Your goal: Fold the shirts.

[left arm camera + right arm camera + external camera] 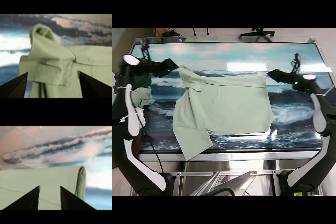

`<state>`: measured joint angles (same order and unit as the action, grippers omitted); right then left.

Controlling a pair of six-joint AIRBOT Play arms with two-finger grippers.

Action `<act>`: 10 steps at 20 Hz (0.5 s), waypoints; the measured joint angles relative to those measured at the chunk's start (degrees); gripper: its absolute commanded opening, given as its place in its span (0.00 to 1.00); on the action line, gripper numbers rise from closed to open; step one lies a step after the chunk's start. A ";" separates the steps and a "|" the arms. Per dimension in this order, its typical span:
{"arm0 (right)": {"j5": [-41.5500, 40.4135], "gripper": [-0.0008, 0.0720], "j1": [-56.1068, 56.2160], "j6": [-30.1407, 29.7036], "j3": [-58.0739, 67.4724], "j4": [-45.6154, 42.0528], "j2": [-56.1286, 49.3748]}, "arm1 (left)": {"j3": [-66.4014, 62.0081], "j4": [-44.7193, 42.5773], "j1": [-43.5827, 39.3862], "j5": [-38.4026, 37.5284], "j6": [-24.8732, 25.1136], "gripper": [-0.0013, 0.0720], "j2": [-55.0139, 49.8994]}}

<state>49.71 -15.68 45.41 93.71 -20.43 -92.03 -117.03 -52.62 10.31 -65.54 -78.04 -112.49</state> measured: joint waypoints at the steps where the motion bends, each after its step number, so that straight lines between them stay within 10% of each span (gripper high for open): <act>1: 2.40 0.42 -2.40 1.40 0.13 -1.16 1.33 | 0.02 -0.44 1.92 -2.89 0.00 0.97 1.62; 10: 22.43 0.35 -14.03 6.51 -11.54 -6.56 8.98 | 32.57 -2.80 12.55 -17.27 1.99 0.83 13.38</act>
<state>72.14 -29.71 51.92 82.17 -26.98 -83.05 -84.47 -55.42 22.85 -82.81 -76.05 -99.11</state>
